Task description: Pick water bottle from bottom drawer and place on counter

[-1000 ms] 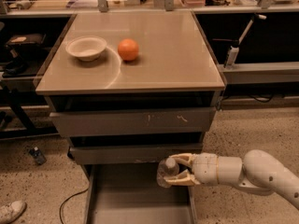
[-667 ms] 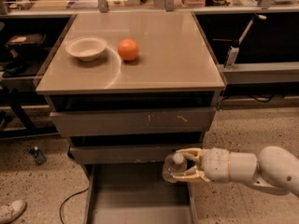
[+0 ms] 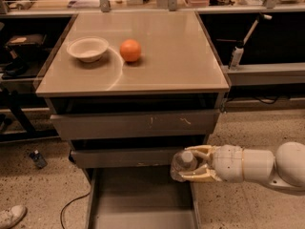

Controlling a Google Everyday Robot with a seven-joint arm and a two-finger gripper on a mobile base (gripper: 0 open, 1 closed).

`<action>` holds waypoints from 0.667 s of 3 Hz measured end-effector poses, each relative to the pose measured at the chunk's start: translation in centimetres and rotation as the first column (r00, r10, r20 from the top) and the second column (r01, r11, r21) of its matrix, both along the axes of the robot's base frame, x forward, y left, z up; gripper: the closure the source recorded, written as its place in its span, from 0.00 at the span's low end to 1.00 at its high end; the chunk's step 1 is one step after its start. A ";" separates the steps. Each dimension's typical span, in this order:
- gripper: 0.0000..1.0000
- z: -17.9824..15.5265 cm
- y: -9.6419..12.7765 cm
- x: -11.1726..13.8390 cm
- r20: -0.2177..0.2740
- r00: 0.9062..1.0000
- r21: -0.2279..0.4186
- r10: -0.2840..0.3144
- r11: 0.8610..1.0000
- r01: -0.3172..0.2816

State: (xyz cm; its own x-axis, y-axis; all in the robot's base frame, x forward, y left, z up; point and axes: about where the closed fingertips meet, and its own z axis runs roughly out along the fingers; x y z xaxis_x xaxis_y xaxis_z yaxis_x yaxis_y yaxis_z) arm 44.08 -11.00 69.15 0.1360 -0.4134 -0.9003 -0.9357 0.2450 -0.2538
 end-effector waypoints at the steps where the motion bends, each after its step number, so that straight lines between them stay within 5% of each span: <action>1: 1.00 1.4 -0.3 -0.3 0.021 1.000 -0.012 -0.005 1.000 0.005; 2: 1.00 5.7 -0.8 0.2 0.076 0.997 -0.039 -0.003 0.999 0.006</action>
Offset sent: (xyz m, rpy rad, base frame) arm 0.0104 -0.0208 0.1167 -0.0829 -0.1557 -0.0150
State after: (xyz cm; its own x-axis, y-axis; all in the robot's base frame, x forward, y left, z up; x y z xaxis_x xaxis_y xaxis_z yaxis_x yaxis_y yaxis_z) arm 44.26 -11.83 74.87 0.2016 -0.4493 -0.8704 -0.9121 0.2377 -0.3339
